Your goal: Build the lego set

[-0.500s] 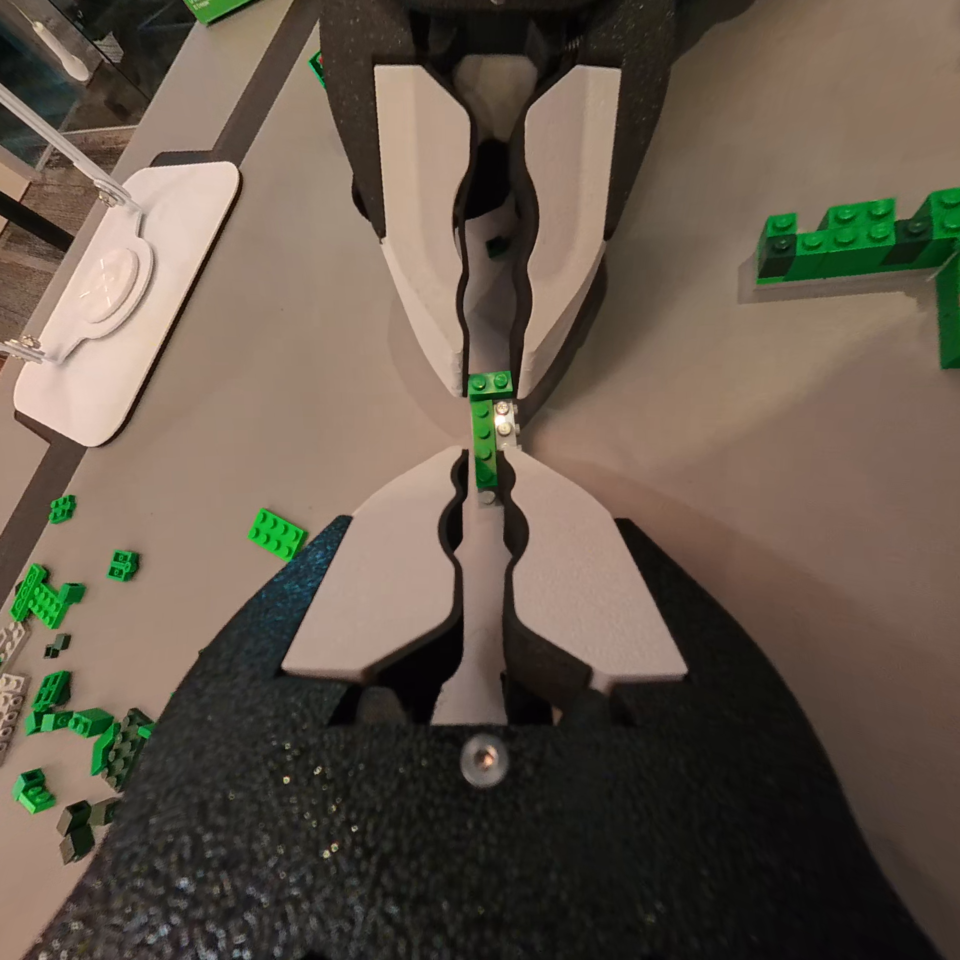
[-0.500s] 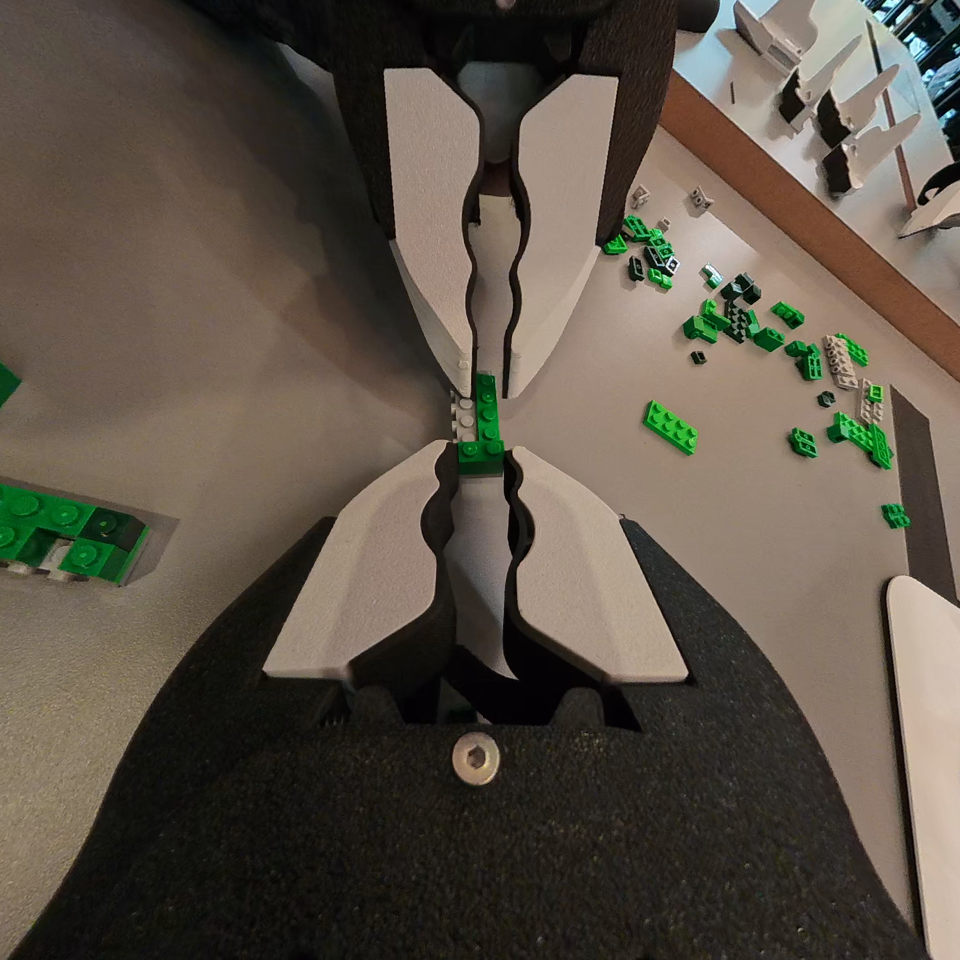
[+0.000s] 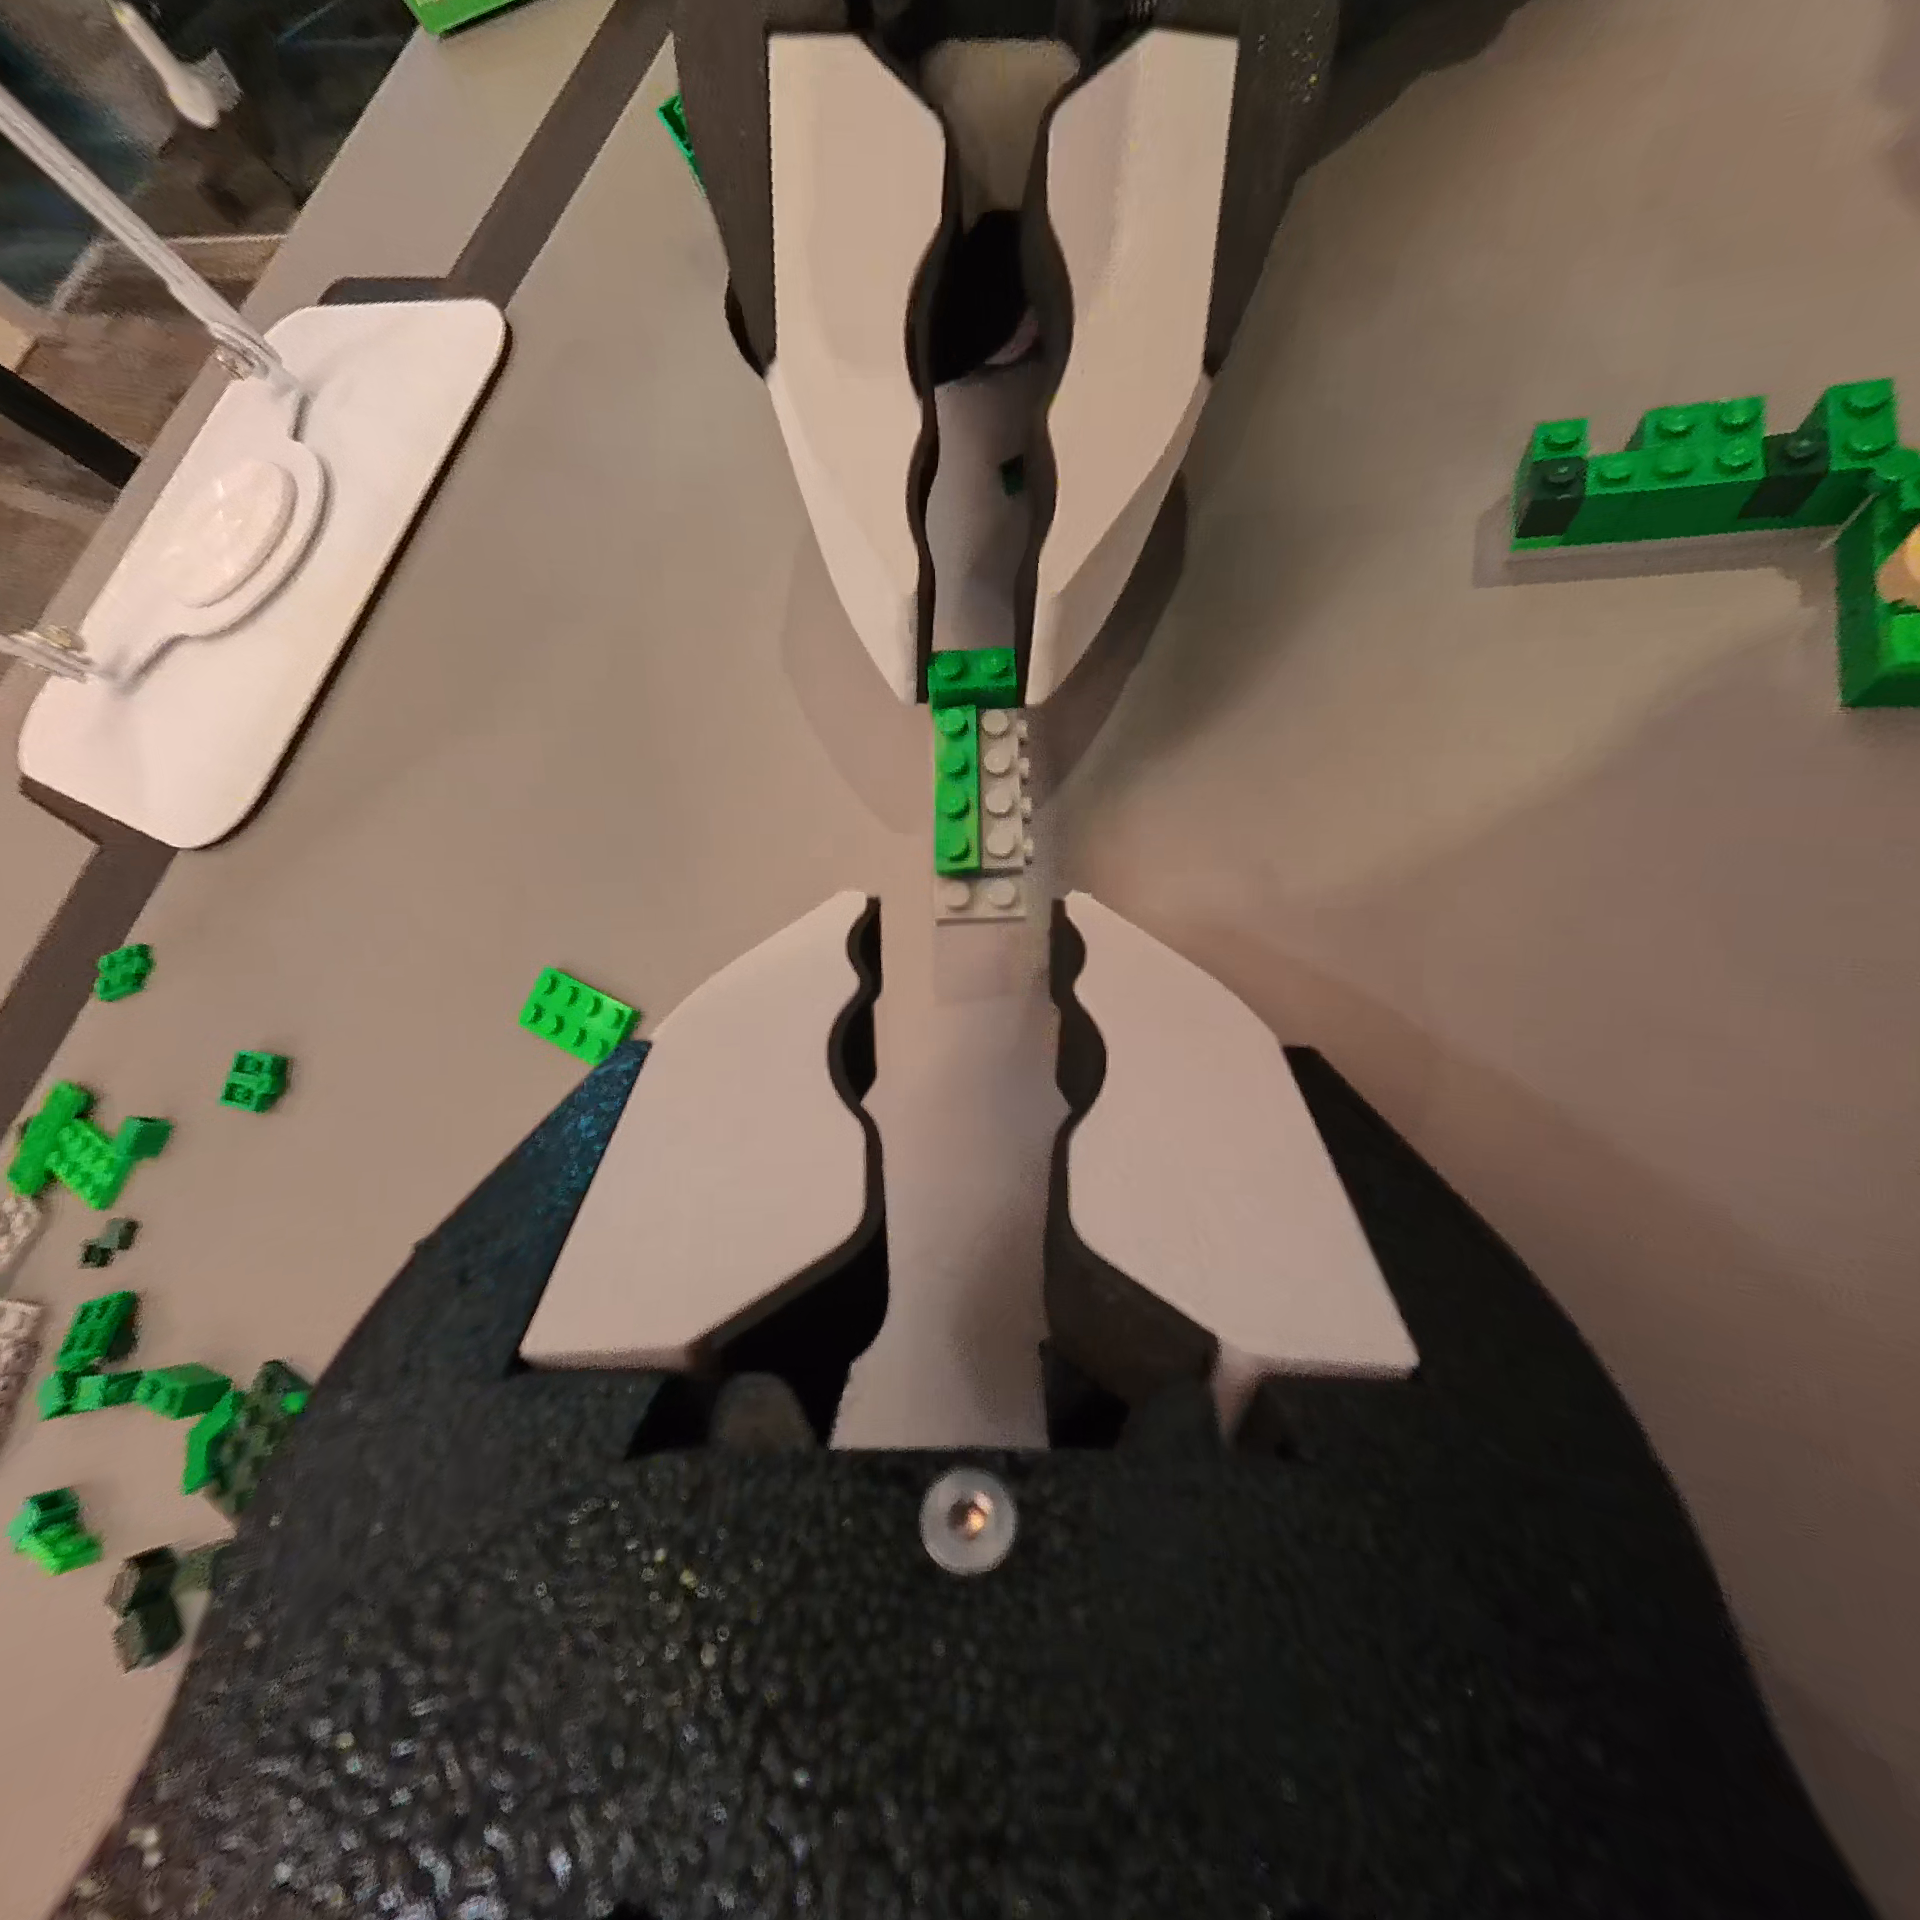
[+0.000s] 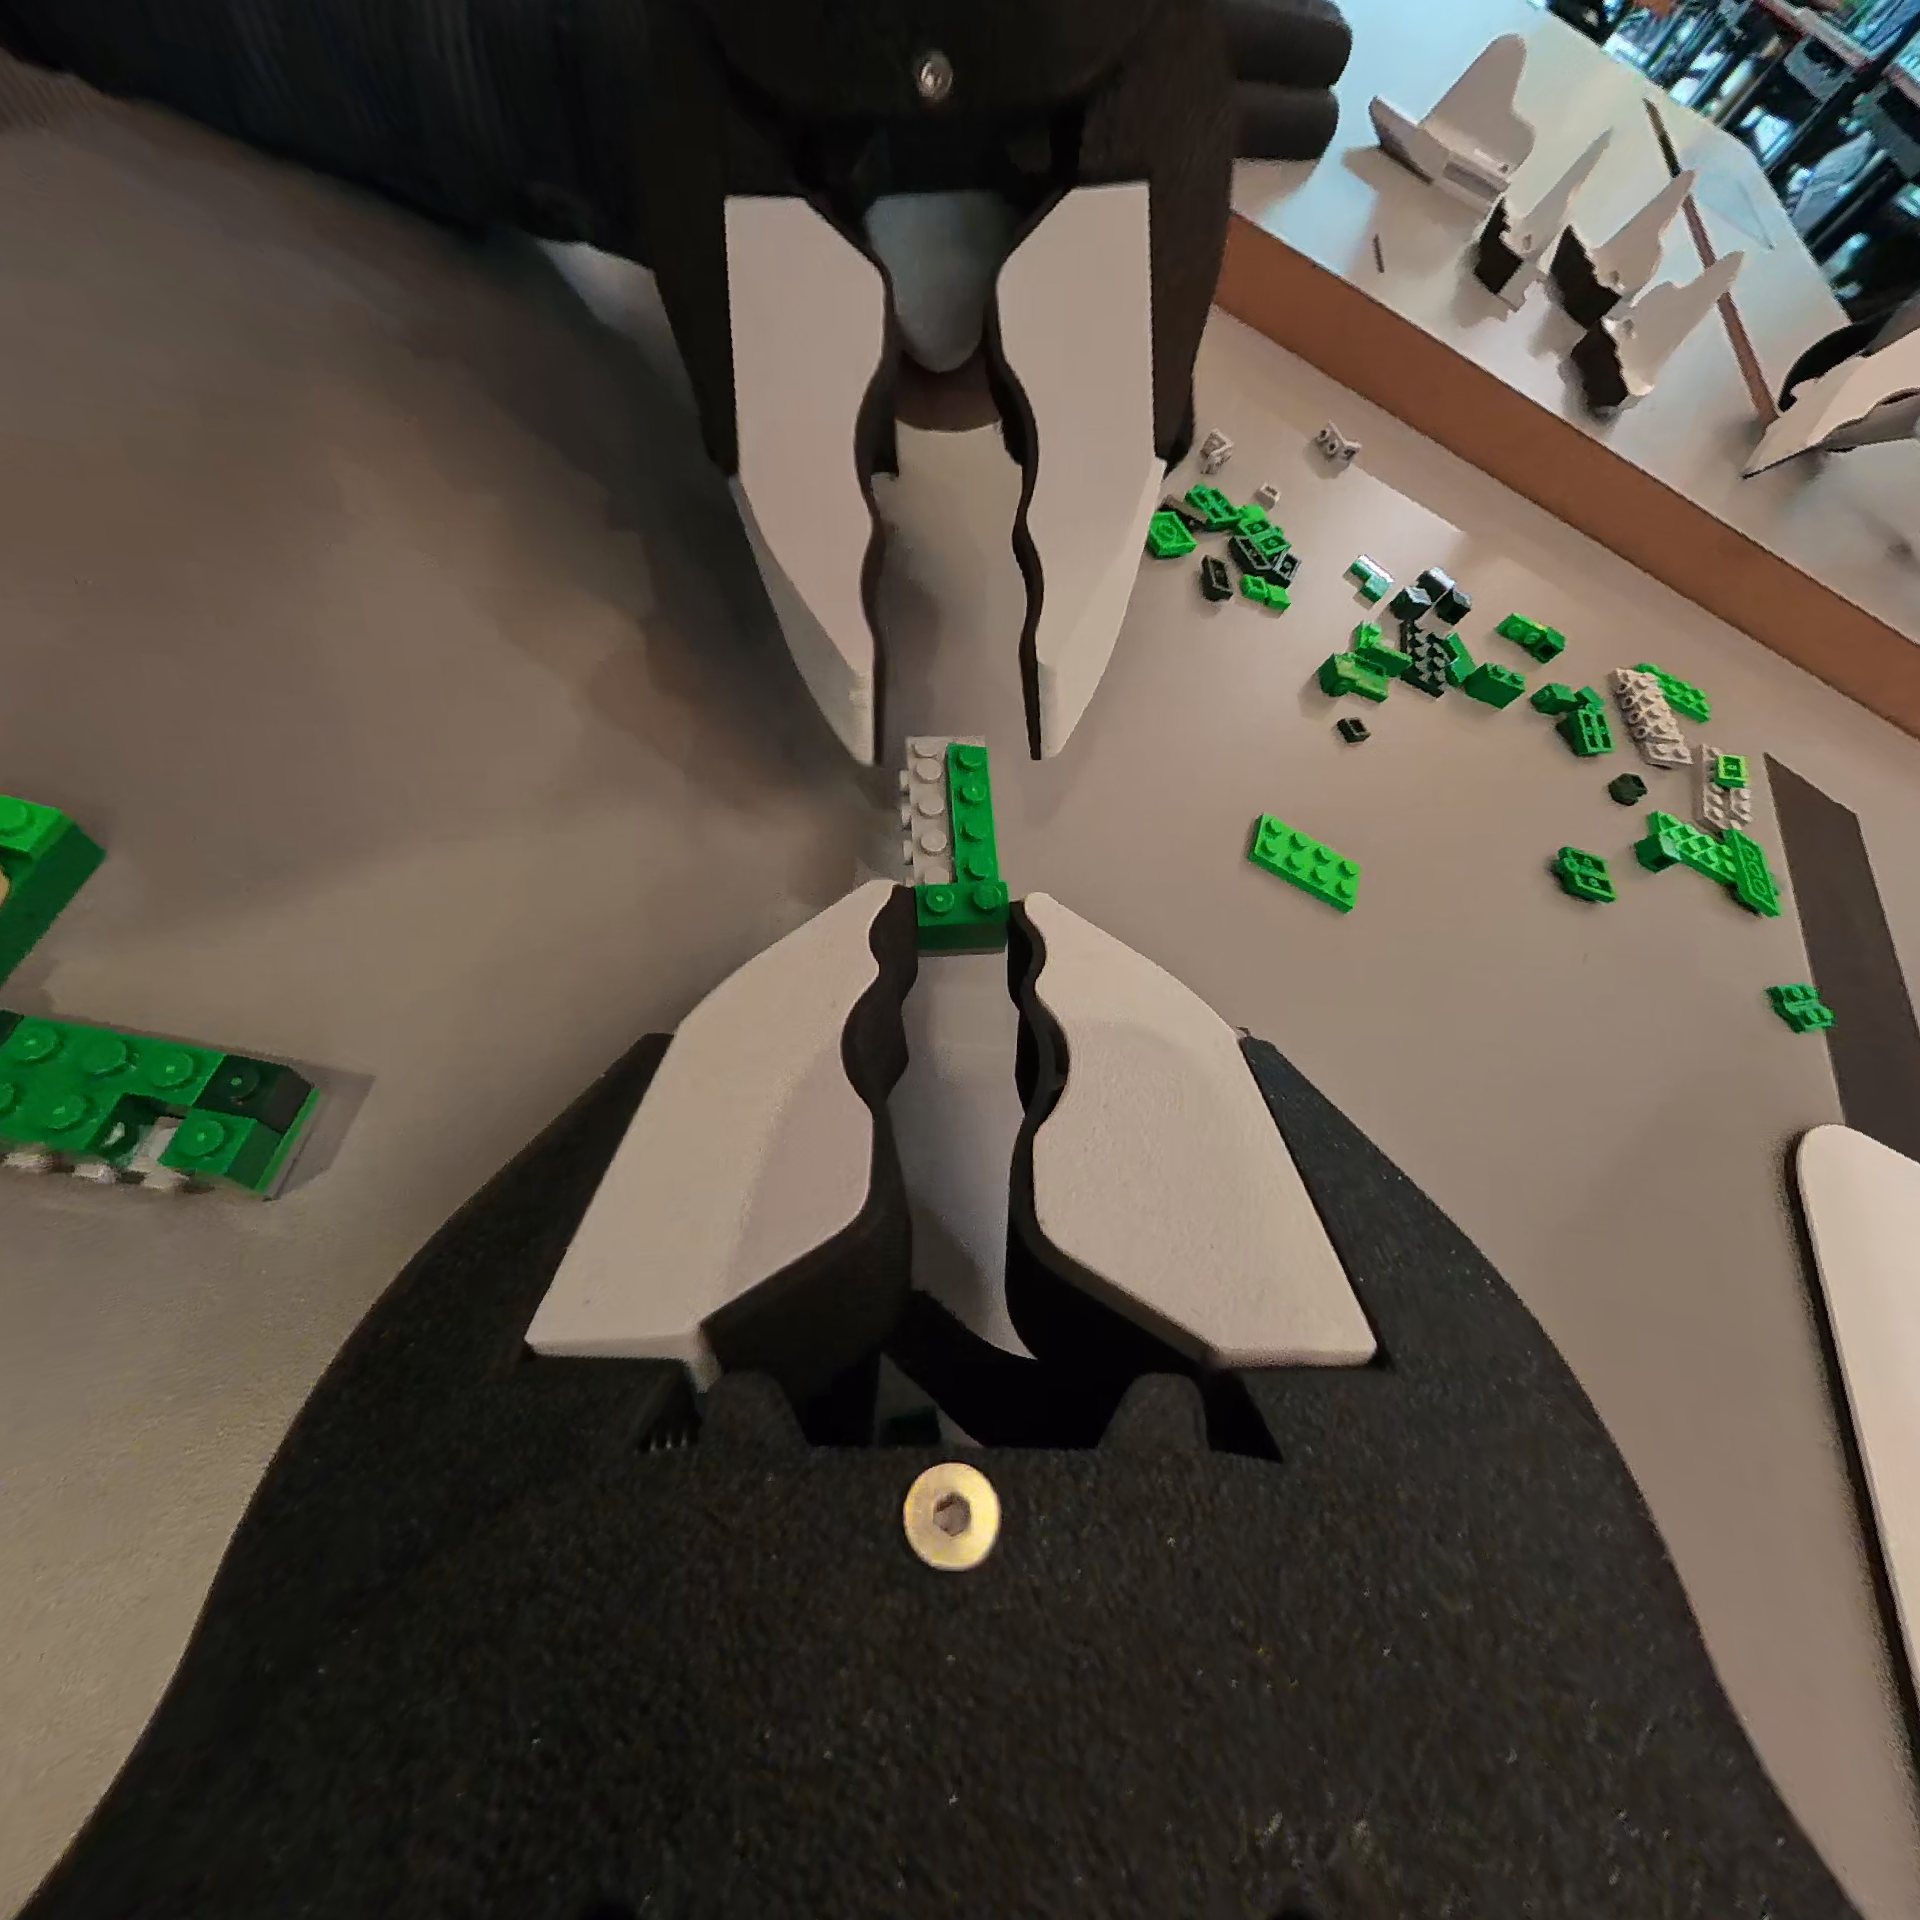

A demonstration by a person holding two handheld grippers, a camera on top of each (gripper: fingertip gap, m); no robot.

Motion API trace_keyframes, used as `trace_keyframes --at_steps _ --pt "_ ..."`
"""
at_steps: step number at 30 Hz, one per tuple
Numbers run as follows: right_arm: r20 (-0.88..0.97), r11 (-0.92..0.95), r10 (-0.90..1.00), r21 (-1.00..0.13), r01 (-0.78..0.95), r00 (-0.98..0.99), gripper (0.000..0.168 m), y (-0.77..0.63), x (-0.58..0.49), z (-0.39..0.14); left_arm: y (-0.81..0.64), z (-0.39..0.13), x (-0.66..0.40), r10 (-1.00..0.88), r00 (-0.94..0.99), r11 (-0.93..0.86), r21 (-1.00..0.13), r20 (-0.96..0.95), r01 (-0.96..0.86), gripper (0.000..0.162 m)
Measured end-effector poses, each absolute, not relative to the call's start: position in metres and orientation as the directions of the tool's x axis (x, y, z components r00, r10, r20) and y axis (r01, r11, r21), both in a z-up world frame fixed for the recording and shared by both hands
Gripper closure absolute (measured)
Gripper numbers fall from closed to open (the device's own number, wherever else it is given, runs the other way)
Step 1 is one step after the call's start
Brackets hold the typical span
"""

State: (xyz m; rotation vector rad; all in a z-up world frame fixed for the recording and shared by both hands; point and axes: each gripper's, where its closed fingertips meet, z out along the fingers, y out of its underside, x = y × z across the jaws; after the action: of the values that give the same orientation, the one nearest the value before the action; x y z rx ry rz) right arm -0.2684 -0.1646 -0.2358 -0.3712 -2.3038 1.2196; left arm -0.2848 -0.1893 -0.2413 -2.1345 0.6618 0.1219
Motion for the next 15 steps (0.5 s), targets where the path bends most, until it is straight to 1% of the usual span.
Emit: trace_keyframes --at_steps 1,3,5,7,12,15 --pt "0.293 0.548 0.463 -0.837 0.010 -0.836 0.152 -0.164 -0.269 -0.234 -0.190 -0.241 -0.284 -0.418 0.860 -0.475 -0.736 -0.294 -0.482 0.129" --pt "0.280 0.530 0.468 -0.848 0.013 -0.838 0.152 -0.163 -0.269 -0.232 -0.189 -0.239 -0.279 -0.428 0.869 -0.461 -0.767 -0.248 -0.446 0.126" --pt "0.278 0.525 0.468 -0.851 0.012 -0.839 0.152 -0.163 -0.268 -0.231 -0.187 -0.236 -0.277 -0.424 0.877 -0.450 -0.787 -0.228 -0.422 0.127" --pt "0.281 0.527 0.462 -0.850 0.006 -0.841 0.152 -0.164 -0.268 -0.231 -0.185 -0.235 -0.275 -0.420 0.881 -0.442 -0.799 -0.218 -0.408 0.130" --pt "0.284 0.519 0.447 -0.855 -0.012 -0.848 0.152 -0.165 -0.265 -0.229 -0.182 -0.241 -0.271 -0.427 0.884 -0.442 -0.810 -0.187 -0.385 0.130" --pt "0.280 0.508 0.441 -0.861 -0.020 -0.853 0.152 -0.166 -0.263 -0.228 -0.178 -0.240 -0.266 -0.431 0.888 -0.422 -0.833 -0.161 -0.357 0.137"
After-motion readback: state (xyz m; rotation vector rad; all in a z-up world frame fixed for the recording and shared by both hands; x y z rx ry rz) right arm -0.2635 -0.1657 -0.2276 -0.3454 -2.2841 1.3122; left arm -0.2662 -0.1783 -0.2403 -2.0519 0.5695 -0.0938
